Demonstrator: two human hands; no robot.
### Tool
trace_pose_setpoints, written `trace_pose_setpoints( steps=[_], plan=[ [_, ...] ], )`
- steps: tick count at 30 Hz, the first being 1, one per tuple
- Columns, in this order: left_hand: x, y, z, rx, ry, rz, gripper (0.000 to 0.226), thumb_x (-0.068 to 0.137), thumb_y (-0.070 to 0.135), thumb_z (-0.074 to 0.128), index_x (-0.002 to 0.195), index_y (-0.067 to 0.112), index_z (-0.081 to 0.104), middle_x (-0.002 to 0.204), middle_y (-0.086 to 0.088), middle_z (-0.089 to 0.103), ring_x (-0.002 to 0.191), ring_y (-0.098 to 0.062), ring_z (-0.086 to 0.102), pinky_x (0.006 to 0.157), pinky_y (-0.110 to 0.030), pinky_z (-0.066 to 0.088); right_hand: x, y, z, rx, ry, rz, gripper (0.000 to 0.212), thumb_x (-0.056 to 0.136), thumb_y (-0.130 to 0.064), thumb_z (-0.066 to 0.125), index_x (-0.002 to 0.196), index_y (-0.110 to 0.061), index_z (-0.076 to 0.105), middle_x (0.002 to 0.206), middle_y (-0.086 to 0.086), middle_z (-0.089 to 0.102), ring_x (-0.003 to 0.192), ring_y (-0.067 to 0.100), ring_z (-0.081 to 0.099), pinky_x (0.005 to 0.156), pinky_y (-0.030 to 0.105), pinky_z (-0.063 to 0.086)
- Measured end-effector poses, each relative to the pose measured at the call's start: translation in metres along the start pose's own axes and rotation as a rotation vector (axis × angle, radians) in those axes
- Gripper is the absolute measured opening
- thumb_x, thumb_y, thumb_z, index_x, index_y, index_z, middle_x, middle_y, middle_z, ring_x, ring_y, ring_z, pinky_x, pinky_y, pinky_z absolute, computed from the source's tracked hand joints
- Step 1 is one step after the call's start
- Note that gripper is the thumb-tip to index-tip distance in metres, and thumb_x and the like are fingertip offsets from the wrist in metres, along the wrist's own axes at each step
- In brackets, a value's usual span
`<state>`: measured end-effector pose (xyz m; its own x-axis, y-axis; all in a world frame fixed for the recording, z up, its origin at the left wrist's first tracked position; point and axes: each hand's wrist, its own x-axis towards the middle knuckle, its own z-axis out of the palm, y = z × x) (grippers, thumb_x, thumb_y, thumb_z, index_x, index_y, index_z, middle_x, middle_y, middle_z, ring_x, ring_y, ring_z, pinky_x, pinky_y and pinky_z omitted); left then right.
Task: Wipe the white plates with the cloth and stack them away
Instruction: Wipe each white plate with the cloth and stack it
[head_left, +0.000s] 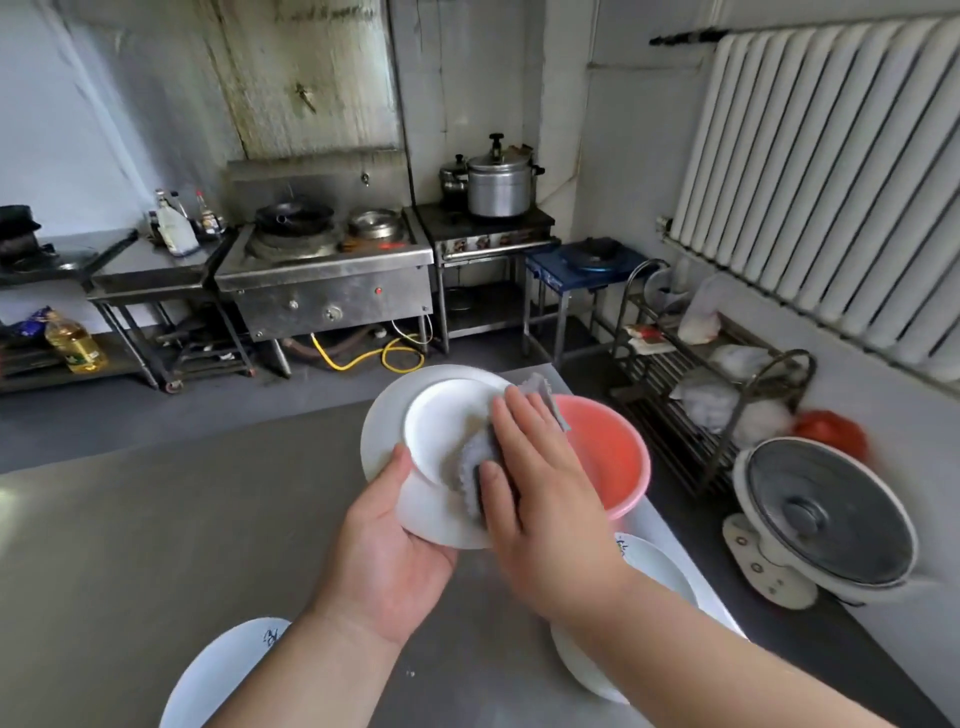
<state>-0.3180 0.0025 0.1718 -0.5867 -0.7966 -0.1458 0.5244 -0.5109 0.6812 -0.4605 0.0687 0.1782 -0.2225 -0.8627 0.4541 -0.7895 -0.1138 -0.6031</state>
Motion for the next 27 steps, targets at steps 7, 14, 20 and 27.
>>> trace_pose_setpoints(
  steps=[7,14,20,27],
  plan=[
    [0.012,-0.061,0.056,-0.026,0.006,-0.066,0.054,0.107,0.043,0.040,0.130,0.005,0.072,0.142,-0.019,0.064,0.127,-0.031,0.066,0.089,-0.038,0.062,-0.049,0.057,-0.035,-0.060,0.093,-0.039,0.059,0.105,-0.037,0.047,0.156,-0.009,0.044,0.168,0.004,0.033,0.160,0.021,0.018,0.130,0.039,0.016],
    [0.019,-0.123,0.073,0.029,0.019,-0.060,0.050,0.111,0.035,0.036,0.139,0.005,0.065,0.148,-0.021,0.059,0.136,-0.035,0.059,0.107,-0.047,0.053,-0.047,0.144,-0.082,0.146,0.003,0.233,0.046,0.104,-0.049,0.040,0.148,-0.043,0.052,0.160,-0.011,0.046,0.146,0.009,0.043,0.116,0.013,0.030],
    [0.030,-0.157,0.074,0.124,0.141,-0.136,0.044,0.109,0.032,0.041,0.136,0.012,0.069,0.142,-0.017,0.065,0.129,-0.033,0.064,0.097,-0.043,0.060,-0.050,0.228,-0.139,0.408,-0.362,0.758,0.051,0.070,-0.079,0.045,0.106,-0.056,0.074,0.096,-0.022,0.078,0.080,-0.008,0.071,0.080,0.027,0.059],
    [0.055,-0.196,0.068,0.254,0.223,-0.315,0.043,0.108,0.031,0.049,0.147,0.016,0.058,0.140,-0.013,0.067,0.131,-0.032,0.063,0.108,-0.047,0.049,-0.085,0.274,-0.158,0.770,-0.524,0.960,0.046,0.081,-0.054,0.074,0.114,-0.023,0.080,0.118,0.012,0.077,0.111,0.031,0.074,0.101,0.048,0.058]
  ],
)
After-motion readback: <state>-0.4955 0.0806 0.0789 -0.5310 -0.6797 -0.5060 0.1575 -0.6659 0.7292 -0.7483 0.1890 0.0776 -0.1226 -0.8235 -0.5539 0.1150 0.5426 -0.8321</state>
